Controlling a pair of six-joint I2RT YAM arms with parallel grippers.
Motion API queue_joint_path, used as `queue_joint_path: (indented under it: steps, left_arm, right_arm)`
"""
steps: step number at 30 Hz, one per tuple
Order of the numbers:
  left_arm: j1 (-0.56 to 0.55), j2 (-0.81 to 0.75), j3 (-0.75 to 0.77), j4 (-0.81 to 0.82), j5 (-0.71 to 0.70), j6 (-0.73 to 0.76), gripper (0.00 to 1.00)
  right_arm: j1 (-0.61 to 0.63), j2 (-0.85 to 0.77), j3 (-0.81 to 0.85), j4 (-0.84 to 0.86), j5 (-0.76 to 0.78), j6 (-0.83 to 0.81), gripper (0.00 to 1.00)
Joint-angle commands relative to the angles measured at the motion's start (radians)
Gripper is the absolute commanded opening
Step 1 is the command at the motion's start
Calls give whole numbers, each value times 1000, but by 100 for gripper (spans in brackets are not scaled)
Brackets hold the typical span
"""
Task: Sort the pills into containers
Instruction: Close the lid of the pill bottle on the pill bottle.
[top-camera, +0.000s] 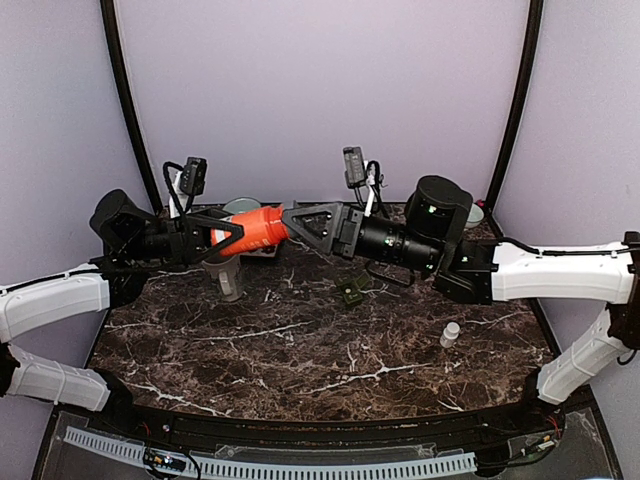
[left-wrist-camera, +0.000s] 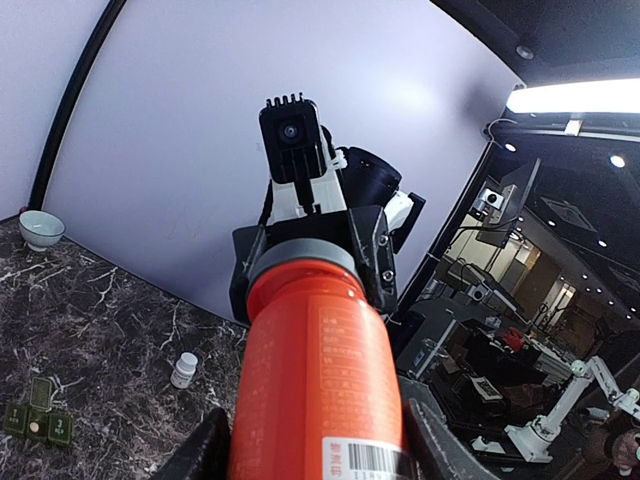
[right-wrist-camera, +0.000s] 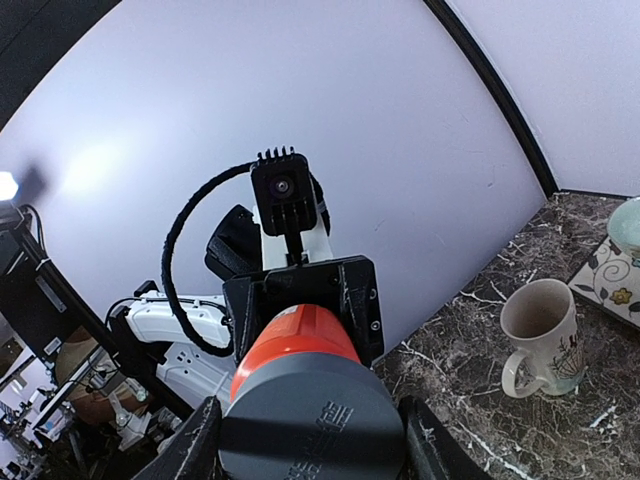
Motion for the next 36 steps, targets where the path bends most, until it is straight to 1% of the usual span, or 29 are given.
queue_joint_path:
  steps: [1, 10, 19, 21, 27, 30, 36]
  left_arm:
    - [-6, -29, 6, 42, 12, -2, 0]
    - [-7, -18, 25, 39, 19, -1, 0]
    - [-7, -12, 35, 50, 9, -6, 0]
    - [-6, -10, 31, 64, -1, -11, 0]
    - [-14, 6, 14, 173, -29, -50, 0]
    - [-29, -2, 29, 135, -52, 0, 0]
    - [-104, -9, 95, -53, -82, 185, 0]
  right_arm:
    - [12, 16, 29, 43, -8, 11, 0]
    - [17, 60, 63, 12, -66, 22, 0]
    - [32, 60, 51, -14, -44, 7, 0]
    - [35, 61, 47, -13, -29, 6, 0]
    - [46, 89, 52, -3, 5, 3, 0]
    - [50, 106, 63, -16, 17, 14, 0]
    - [53, 133, 99, -19, 30, 56, 0]
